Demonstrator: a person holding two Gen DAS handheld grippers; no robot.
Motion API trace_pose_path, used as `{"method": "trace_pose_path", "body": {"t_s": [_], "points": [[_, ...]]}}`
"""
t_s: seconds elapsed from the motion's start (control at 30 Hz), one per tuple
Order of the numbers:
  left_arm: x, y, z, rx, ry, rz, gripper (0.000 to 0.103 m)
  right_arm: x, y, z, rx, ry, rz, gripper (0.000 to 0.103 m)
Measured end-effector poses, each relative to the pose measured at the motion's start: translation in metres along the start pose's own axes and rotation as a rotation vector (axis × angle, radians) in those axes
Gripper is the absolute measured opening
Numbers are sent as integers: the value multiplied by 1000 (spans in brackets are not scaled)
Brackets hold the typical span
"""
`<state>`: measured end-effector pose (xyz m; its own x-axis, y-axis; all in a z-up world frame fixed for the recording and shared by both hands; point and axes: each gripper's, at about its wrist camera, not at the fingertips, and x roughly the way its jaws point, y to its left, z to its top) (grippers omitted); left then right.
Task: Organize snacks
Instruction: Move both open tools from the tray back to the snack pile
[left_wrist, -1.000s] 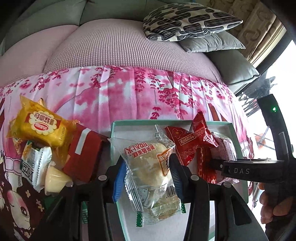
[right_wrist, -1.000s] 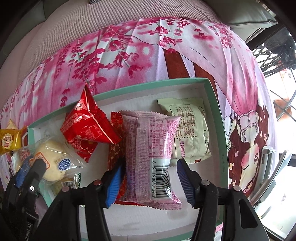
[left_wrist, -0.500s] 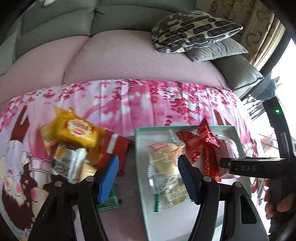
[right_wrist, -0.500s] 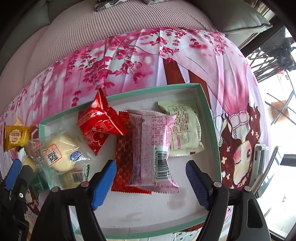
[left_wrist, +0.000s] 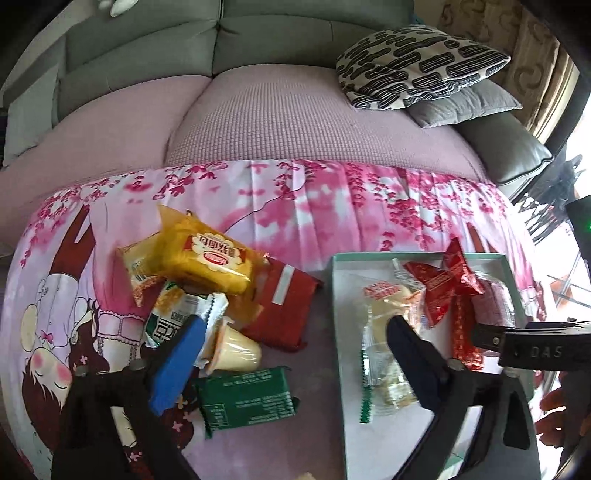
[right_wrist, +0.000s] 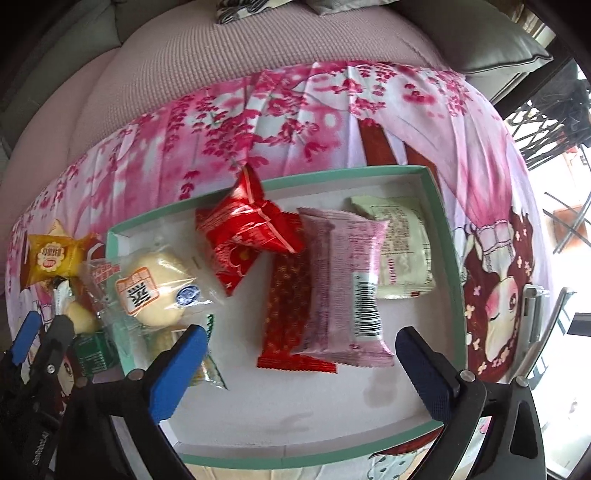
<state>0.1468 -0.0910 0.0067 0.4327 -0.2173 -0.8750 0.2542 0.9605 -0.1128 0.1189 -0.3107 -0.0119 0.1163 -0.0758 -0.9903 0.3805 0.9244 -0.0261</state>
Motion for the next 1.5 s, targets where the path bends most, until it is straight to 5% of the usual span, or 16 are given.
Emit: {"method": "trace_pose_path", "body": {"t_s": [0.43, 0.73, 1.03, 1.5], "points": [[0, 23, 0, -65, 13, -44, 100, 8, 7, -10, -19, 24, 6, 103], [-27, 53, 2, -79, -70, 66, 100, -18, 19, -12, -25, -37, 4, 103], [-46, 104, 0, -211, -124, 88, 100, -50, 50, -12, -91, -101, 44, 103], [-26, 155, -26, -284, -24, 200, 100, -38, 139, -28, -209, -82, 126, 103]]}}
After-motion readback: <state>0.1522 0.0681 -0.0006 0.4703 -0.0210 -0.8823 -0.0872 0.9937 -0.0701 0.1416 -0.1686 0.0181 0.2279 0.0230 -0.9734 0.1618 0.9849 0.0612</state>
